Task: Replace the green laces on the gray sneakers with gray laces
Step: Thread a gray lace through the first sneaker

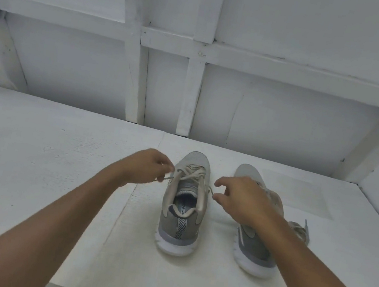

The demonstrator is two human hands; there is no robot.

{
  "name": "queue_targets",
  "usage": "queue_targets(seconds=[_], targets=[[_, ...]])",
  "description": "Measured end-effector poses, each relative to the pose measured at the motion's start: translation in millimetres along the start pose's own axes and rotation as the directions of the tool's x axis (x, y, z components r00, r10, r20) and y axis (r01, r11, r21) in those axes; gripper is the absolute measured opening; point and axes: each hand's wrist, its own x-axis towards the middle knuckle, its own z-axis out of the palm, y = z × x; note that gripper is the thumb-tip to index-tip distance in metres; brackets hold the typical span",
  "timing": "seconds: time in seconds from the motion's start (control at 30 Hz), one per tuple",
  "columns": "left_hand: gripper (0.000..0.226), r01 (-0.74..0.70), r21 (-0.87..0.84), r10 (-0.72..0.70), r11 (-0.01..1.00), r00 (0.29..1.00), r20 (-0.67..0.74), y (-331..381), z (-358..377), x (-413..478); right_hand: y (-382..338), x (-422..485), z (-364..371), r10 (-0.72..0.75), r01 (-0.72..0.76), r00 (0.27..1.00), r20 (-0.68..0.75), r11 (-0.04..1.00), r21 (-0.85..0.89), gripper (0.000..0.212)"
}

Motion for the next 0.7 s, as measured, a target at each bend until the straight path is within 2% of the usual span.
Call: queue_targets(seconds=[0.03,0.1,0.2,0.33,0.37,0.43,0.5,0.57,0.63,0.7], targets=[[0.024,-0.035,0.204,0.02,0.978,0.997,0.075,3,2,1,-4,2,4,-0.018,0.018,1.0,0.0,1.0,0.001,0.03],[0.027,-0.05,0.347,0.0,0.937,0.99,0.144,8,2,4,-8,6,11,-0.031,0.031,0.999,-0.006,0.999,-0.023,0.022],[0.025,-0.049,0.416,-0.018,0.908,0.988,0.155,11,-6,7,-8,8,14,-0.047,0.046,0.999,-0.012,0.996,-0.07,0.02],[0.026,-0.047,0.457,0.014,0.888,0.997,0.075,8,-24,10,-5,7,8,-0.011,0.001,0.995,-0.098,0.994,-0.107,0.019],[0.027,-0.045,0.432,0.03,0.901,0.999,0.041,7,-25,11,-5,8,7,0.006,-0.014,0.994,-0.109,0.997,-0.072,0.017],[0.023,-0.063,0.337,0.087,0.939,0.995,-0.056,5,-25,12,-7,13,5,0.059,-0.038,0.991,-0.119,0.985,0.169,0.011],[0.013,-0.123,0.226,0.162,0.966,0.974,-0.162,6,-20,13,-11,19,2,0.147,-0.076,0.984,-0.103,0.862,0.501,0.009],[0.019,-0.175,0.12,0.2,0.977,0.951,-0.238,11,-16,16,-20,22,0,0.211,-0.114,0.977,-0.023,0.613,0.782,0.009],[0.033,-0.221,0.019,0.219,0.975,0.943,-0.25,20,-13,19,-31,25,1,0.219,-0.134,0.975,0.045,0.411,0.902,0.013],[0.043,-0.257,-0.041,0.241,0.966,0.943,-0.231,28,-11,22,-41,27,4,0.223,-0.133,0.973,0.055,0.349,0.928,0.014]])
